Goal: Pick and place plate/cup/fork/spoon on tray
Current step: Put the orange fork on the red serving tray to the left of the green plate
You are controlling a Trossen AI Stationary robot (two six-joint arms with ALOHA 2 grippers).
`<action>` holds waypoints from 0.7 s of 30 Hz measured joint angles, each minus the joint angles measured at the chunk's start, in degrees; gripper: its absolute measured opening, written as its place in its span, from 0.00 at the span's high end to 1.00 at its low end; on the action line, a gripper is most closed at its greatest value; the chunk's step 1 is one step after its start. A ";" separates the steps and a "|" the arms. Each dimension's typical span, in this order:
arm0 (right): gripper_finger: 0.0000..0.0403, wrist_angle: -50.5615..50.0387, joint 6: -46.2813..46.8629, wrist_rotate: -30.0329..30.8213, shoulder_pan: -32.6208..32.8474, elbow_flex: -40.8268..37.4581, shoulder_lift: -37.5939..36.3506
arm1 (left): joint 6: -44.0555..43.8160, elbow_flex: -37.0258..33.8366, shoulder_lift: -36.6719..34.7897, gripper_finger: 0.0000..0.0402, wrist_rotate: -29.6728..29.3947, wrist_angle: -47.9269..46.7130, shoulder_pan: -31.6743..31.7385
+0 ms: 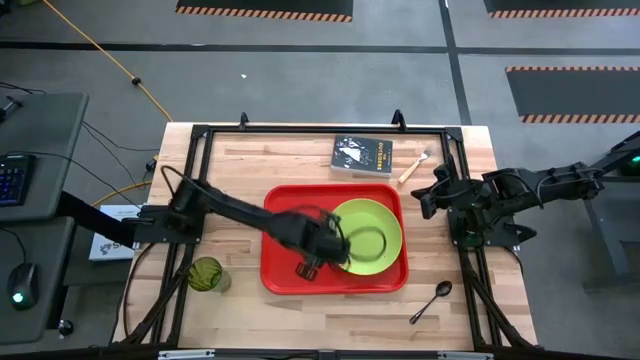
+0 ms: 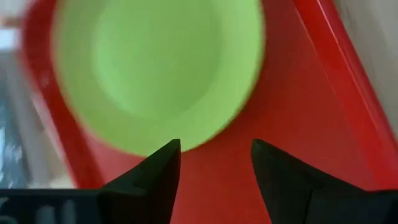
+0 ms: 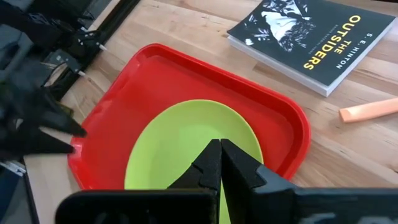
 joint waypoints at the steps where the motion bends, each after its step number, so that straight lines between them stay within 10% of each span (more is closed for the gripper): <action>1: 1.00 0.10 0.47 0.05 0.00 0.00 0.25 | -1.96 -0.57 -1.83 0.56 0.98 0.04 0.88; 21: 1.00 1.91 7.28 5.16 0.00 0.00 1.47 | -36.04 -56.15 -50.58 0.67 1.29 61.45 14.44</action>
